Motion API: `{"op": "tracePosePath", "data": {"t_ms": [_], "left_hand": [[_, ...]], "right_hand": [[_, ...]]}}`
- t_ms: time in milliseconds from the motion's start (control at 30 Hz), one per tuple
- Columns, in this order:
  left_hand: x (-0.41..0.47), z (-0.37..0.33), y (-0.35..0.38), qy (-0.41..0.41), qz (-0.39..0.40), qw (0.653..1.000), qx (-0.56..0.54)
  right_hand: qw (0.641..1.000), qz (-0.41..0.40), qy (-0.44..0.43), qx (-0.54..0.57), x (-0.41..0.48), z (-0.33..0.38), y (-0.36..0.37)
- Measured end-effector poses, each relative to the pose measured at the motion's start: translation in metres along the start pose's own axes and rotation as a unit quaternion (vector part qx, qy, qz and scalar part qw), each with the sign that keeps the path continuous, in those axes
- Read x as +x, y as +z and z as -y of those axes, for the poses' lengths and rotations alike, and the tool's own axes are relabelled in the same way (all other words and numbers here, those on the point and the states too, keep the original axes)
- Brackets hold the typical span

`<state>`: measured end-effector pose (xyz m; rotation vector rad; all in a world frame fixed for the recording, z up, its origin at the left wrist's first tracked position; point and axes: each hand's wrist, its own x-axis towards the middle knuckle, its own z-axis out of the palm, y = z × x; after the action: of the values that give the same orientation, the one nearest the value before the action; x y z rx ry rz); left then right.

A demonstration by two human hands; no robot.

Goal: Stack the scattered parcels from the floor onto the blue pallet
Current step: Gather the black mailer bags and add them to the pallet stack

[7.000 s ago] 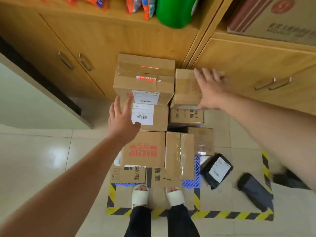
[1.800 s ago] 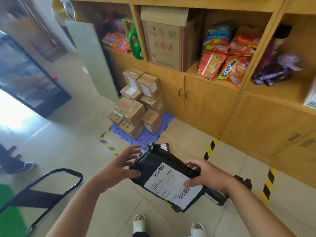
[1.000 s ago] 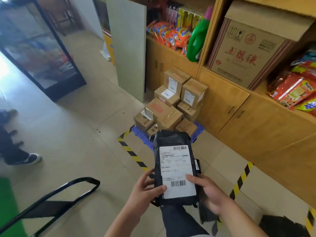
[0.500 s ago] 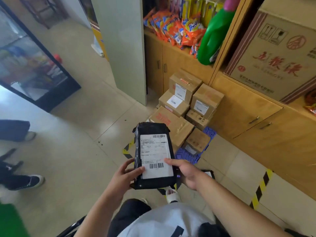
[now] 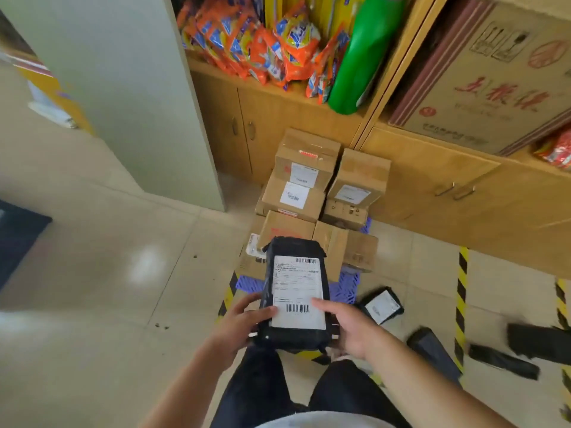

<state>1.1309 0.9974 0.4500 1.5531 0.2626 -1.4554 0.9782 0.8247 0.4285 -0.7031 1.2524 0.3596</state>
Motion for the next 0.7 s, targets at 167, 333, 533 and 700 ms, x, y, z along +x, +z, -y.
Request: {"op": "tracePosePath", "data": {"t_ms": [167, 333, 533, 700], "left_hand": [[0.078, -0.029, -0.030, -0.059, 0.038, 0.996, 0.054], [0.166, -0.021, -0.028, -0.114, 0.072, 0.985, 0.106], [0.258, 0.012, -0.024, -0.156, 0.084, 0.981, 0.085], [0.294, 0.027, -0.020, -0.146, 0.093, 0.983, 0.066]], "right_hand": [[0.995, -0.056, 0.016, 0.079, 0.044, 0.011, 0.027], [0.991, -0.072, 0.050, 0.100, 0.110, 0.007, 0.010], [0.993, -0.072, 0.048, 0.080, 0.199, 0.002, -0.024], [0.997, -0.048, 0.022, 0.061, 0.246, -0.008, -0.044]]}}
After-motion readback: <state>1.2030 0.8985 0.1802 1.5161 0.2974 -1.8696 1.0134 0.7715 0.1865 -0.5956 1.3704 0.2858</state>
